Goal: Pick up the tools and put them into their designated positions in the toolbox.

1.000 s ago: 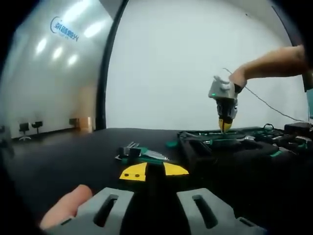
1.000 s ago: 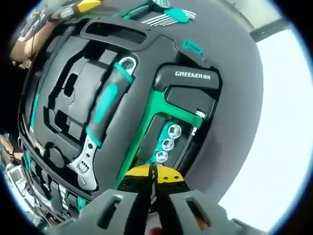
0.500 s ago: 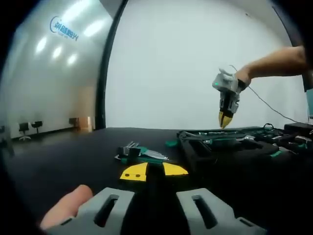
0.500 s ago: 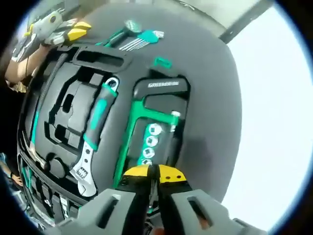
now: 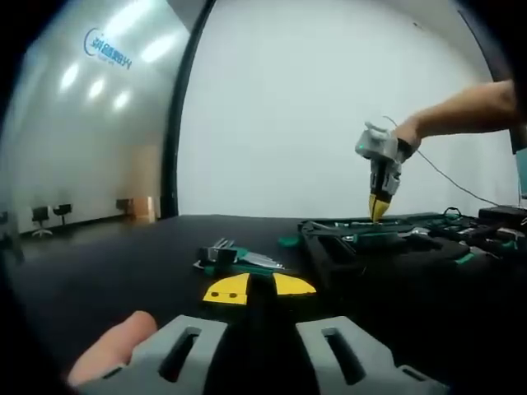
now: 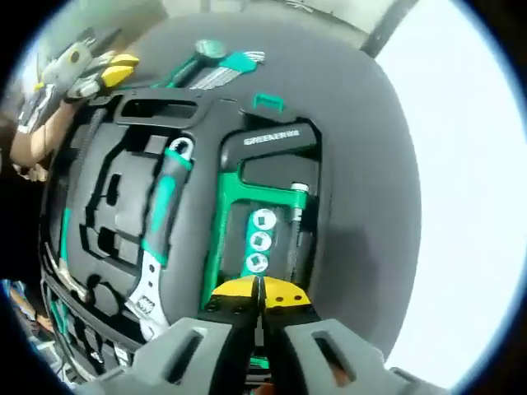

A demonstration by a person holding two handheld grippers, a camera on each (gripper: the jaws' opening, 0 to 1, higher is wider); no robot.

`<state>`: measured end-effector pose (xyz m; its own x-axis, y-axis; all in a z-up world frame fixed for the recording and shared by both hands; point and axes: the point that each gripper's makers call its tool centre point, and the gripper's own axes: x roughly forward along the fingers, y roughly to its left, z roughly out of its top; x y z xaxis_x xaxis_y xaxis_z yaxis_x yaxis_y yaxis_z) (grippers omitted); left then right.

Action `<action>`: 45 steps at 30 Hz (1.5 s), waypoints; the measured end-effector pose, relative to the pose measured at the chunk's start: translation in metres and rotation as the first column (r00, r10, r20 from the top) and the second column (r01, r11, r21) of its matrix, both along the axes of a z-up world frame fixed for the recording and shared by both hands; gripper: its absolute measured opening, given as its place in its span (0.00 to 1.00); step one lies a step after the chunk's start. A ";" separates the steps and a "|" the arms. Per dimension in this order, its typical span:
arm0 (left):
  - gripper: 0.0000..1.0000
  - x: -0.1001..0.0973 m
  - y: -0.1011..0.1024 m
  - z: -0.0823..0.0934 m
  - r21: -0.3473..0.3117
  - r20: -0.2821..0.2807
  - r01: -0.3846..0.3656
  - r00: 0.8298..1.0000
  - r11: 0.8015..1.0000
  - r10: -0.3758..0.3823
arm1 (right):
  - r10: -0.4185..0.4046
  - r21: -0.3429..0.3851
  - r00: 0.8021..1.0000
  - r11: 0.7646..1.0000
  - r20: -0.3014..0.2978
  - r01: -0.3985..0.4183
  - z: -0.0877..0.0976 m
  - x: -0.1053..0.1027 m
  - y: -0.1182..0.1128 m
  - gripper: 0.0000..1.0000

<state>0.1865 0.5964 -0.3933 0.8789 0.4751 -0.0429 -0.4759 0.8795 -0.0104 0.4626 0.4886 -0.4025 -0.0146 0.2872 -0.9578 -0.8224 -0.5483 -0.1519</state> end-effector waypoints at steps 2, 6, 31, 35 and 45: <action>0.11 0.000 0.000 0.000 0.001 0.000 -0.001 1.000 1.000 0.001 | -0.004 -0.005 1.000 1.000 0.020 0.004 -0.005 0.004 0.001 0.01; 0.11 0.000 0.000 0.000 0.001 0.000 -0.002 1.000 1.000 0.002 | 0.025 -0.007 0.999 1.000 0.021 -0.025 -0.006 0.005 0.001 0.00; 0.10 0.000 0.000 -0.001 -0.015 -0.004 -0.001 1.000 1.000 0.001 | -0.040 0.219 0.977 0.976 0.212 -0.007 0.047 0.007 -0.019 0.10; 0.10 0.000 0.001 -0.002 -0.024 -0.005 0.000 1.000 1.000 0.000 | -0.019 0.251 0.981 0.968 0.194 -0.031 0.097 -0.006 -0.079 0.10; 0.10 0.001 0.002 -0.004 -0.037 -0.006 0.002 1.000 0.999 -0.002 | 0.130 0.073 0.973 0.987 0.189 -0.146 0.071 -0.073 -0.253 0.10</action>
